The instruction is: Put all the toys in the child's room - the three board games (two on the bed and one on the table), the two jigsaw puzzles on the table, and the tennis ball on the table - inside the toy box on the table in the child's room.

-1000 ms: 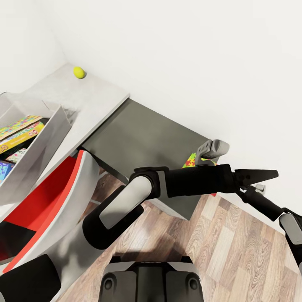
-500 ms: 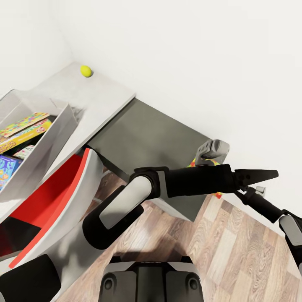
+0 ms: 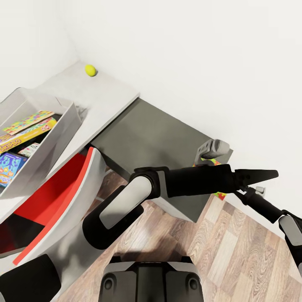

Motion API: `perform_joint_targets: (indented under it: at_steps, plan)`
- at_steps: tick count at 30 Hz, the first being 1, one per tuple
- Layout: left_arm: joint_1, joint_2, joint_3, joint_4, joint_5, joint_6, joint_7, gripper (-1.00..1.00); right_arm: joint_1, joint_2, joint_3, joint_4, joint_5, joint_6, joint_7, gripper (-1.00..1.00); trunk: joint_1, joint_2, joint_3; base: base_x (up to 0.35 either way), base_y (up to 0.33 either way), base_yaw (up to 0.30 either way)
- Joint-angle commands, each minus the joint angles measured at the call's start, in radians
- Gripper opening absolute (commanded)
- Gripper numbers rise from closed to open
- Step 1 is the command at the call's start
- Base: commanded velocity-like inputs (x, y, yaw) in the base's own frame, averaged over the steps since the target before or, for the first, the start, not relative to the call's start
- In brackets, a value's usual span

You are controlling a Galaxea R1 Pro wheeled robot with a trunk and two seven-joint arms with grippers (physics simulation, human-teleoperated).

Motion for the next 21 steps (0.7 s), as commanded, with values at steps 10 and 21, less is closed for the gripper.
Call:
perform_joint_targets:
  at_steps: [10,21]
  plan:
    - [-0.001,0.000,0.000,-0.001,0.011,0.002,0.009,1.00,-0.001,0.002,-0.001,0.001,-0.005,0.006,0.002,1.00,0.001,-0.002,-0.001,0.000,0.000,0.007]
    - [-0.001,0.000,0.000,-0.001,0.011,0.002,0.008,1.00,-0.001,0.004,-0.001,0.001,-0.005,0.005,-0.001,1.00,0.001,-0.002,-0.001,0.000,0.000,0.010]
